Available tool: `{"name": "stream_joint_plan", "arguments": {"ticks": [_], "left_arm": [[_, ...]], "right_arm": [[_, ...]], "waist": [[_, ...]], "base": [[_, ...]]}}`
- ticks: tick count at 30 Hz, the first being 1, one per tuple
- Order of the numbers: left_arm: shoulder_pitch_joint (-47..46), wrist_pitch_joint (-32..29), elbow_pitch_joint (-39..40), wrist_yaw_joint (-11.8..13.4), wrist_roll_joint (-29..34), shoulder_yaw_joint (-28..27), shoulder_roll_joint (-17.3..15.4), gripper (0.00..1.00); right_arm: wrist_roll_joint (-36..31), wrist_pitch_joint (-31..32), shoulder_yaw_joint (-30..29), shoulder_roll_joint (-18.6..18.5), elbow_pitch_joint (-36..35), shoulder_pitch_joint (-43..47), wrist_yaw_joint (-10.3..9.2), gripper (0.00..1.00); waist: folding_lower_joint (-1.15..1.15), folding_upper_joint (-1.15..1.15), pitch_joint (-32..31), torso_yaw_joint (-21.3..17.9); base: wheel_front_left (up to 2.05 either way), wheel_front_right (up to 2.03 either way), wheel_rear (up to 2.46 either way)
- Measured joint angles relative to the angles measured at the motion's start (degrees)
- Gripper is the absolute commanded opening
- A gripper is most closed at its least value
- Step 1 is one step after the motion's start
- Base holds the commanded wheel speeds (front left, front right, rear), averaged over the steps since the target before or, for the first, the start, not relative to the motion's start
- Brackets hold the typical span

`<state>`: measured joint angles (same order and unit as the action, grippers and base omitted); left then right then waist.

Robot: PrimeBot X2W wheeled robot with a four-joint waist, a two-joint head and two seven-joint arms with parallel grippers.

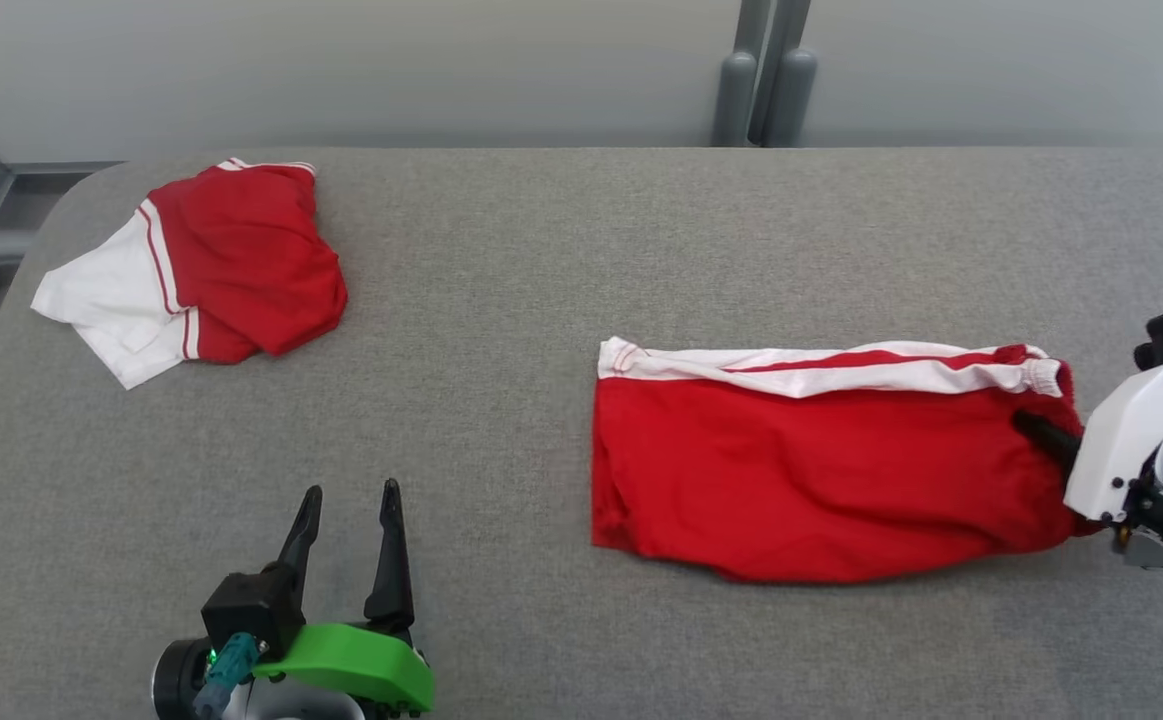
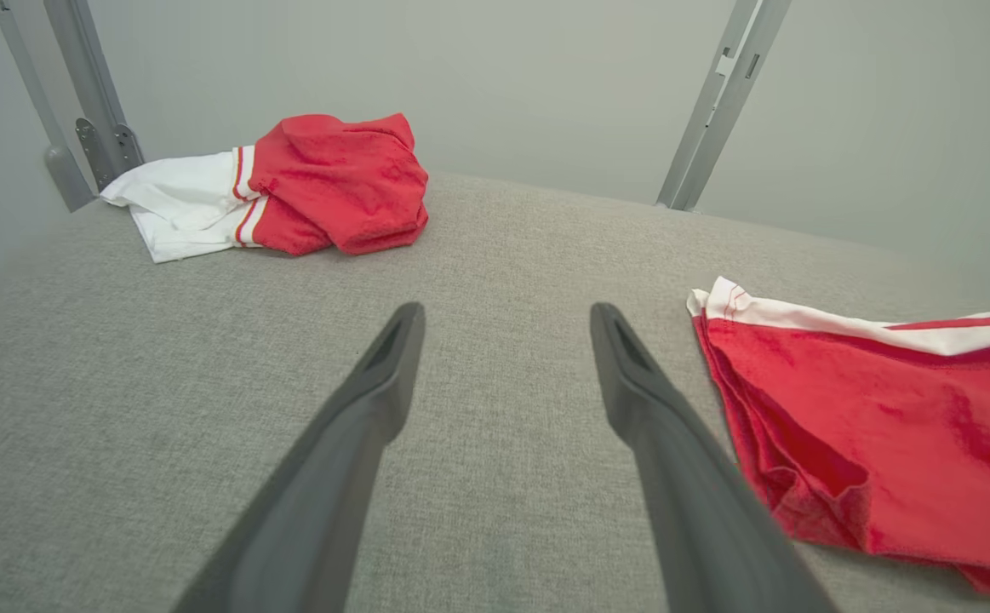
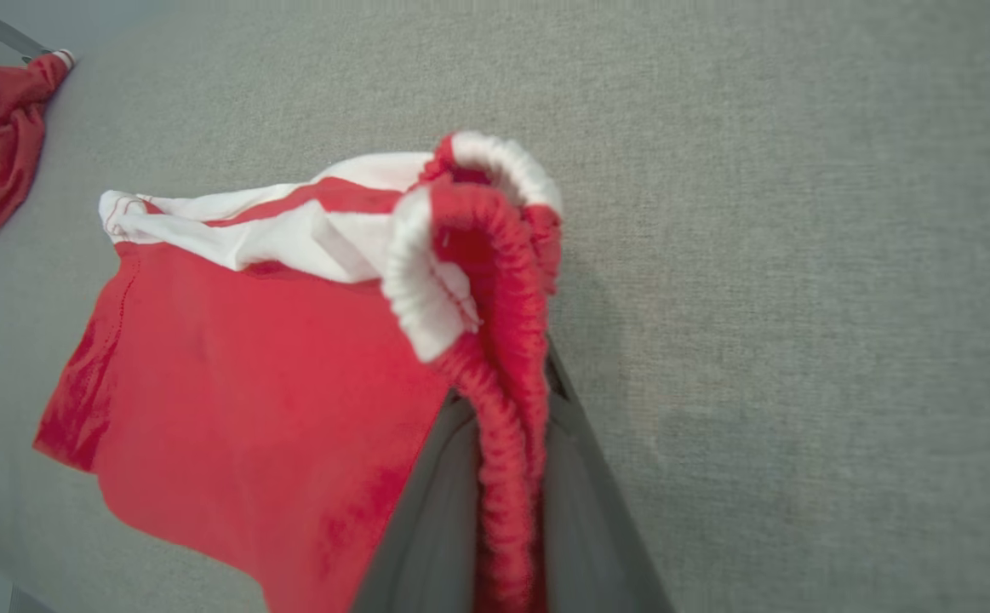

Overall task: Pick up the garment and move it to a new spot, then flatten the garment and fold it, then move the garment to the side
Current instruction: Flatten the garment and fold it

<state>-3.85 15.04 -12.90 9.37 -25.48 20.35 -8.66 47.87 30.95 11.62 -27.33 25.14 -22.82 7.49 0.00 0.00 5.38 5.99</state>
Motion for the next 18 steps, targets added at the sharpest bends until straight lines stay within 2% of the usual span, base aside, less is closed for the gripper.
{"name": "stream_joint_plan", "arguments": {"ticks": [6, 8, 12, 18], "left_arm": [[0.0, 0.0, 0.0, -0.1, 0.0, 0.4, 0.2, 1.0], [0.0, 0.0, -0.3, -0.4, 0.0, 1.0, 0.3, 1.0], [0.0, -0.1, -0.8, -0.8, 0.0, 1.6, 0.3, 1.0], [0.0, -0.1, -1.3, -1.3, 0.0, 2.4, 0.3, 1.0]], "right_arm": [[-3.0, 1.8, -5.5, -2.8, 0.2, 1.2, 0.0, 0.0], [-5.1, 2.4, -7.9, -1.8, 1.5, 1.9, 0.0, 0.0], [-7.2, 3.4, -8.7, 1.1, 0.8, 2.6, 0.0, 0.0], [-6.4, 6.4, -10.3, 6.9, -3.0, 2.9, 0.0, 0.0]], "waist": [[0.0, 0.0, -0.4, -2.9], [0.0, 0.0, -0.6, -3.7], [0.0, 0.0, -1.0, -4.3], [0.0, 0.0, -1.7, -4.5]], "base": [[0.0, 0.0, 0.0], [0.0, 0.0, 0.0], [0.0, 0.0, 0.0], [0.0, 0.0, 0.0]]}}
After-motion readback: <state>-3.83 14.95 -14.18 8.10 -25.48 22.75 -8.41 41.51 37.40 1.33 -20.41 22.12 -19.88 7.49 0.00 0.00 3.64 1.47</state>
